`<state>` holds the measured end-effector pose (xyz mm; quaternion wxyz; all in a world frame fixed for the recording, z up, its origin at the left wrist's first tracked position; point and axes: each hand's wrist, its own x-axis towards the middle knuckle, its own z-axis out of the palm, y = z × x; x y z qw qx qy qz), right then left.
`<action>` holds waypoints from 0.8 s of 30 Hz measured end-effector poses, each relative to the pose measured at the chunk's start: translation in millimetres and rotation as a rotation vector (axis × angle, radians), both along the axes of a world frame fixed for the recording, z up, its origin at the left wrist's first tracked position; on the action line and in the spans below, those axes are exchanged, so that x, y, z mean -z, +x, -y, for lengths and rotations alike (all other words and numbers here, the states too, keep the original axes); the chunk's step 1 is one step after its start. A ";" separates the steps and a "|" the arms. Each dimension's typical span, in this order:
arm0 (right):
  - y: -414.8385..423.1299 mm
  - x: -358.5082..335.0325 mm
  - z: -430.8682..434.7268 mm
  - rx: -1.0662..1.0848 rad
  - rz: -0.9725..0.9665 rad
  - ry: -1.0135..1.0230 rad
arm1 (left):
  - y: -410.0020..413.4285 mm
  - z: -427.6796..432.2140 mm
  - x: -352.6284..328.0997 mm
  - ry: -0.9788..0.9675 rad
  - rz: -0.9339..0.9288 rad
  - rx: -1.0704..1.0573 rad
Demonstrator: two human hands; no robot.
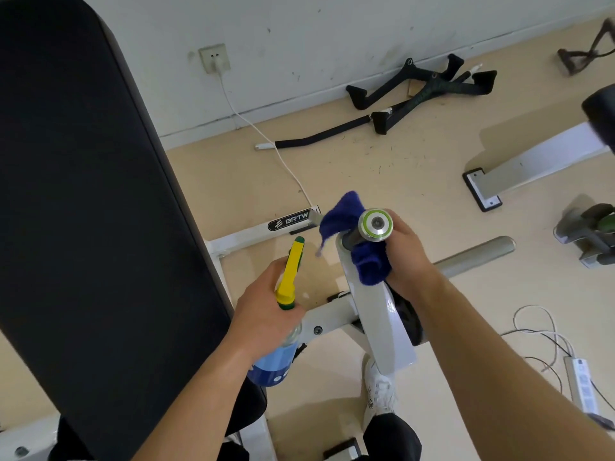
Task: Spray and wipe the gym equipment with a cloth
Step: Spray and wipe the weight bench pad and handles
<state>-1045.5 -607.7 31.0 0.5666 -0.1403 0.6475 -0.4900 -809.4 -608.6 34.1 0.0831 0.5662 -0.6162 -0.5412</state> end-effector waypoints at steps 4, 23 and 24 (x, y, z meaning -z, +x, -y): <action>17.3 -7.2 -27.8 0.312 0.481 -0.131 | -1.6 0.1 4.7 0.011 0.019 -0.014; 80.7 -25.5 -24.1 0.836 0.875 -0.126 | 7.9 2.6 4.2 -0.011 -0.006 -0.001; 82.6 -32.0 -30.2 0.812 0.873 -0.150 | 11.4 2.4 1.9 -0.009 -0.013 -0.001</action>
